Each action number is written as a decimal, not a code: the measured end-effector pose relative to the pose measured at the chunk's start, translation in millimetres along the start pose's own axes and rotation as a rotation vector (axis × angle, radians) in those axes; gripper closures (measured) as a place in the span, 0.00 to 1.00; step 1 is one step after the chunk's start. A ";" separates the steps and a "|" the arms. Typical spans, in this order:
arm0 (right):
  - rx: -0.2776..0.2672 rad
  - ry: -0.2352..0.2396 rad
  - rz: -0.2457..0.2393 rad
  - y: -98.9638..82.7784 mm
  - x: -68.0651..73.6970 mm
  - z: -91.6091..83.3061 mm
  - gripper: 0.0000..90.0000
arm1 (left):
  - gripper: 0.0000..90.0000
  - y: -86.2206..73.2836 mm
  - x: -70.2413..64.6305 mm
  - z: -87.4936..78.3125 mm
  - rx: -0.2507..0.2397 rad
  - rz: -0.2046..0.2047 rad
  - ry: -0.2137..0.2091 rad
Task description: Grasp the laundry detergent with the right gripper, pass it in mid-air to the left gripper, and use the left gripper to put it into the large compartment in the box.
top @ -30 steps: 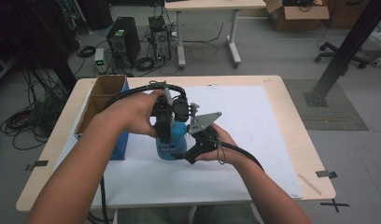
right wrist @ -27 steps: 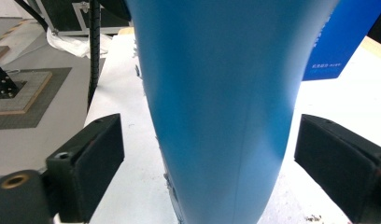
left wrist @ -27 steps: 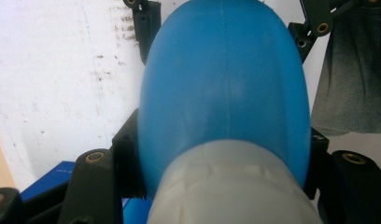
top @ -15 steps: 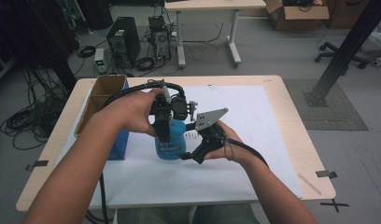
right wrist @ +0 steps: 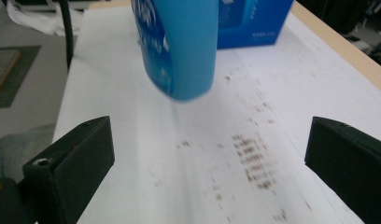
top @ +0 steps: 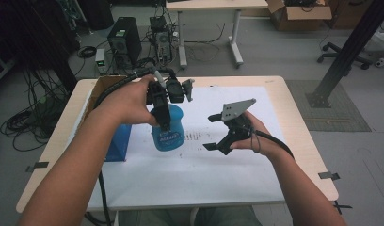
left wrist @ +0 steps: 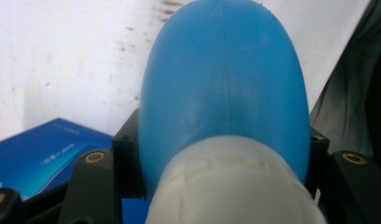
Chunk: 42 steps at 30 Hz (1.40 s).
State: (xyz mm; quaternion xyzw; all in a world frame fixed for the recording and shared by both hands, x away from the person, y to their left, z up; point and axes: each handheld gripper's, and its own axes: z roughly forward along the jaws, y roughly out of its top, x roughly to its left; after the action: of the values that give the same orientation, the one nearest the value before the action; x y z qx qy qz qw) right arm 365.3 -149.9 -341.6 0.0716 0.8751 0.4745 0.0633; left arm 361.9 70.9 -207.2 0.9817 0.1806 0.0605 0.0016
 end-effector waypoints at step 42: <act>0.414 -0.027 -0.002 -9.5 -50.1 -45.4 0.03 | 0.43 -113.4 82.2 -128.4 -0.059 -0.916 0.021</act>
State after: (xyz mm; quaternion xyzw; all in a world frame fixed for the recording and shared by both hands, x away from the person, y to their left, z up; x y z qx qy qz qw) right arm 405.8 -201.6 -322.8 0.0884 0.9531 0.2833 0.0593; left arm 382.6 203.7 -72.9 0.7995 0.5943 0.0687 0.0544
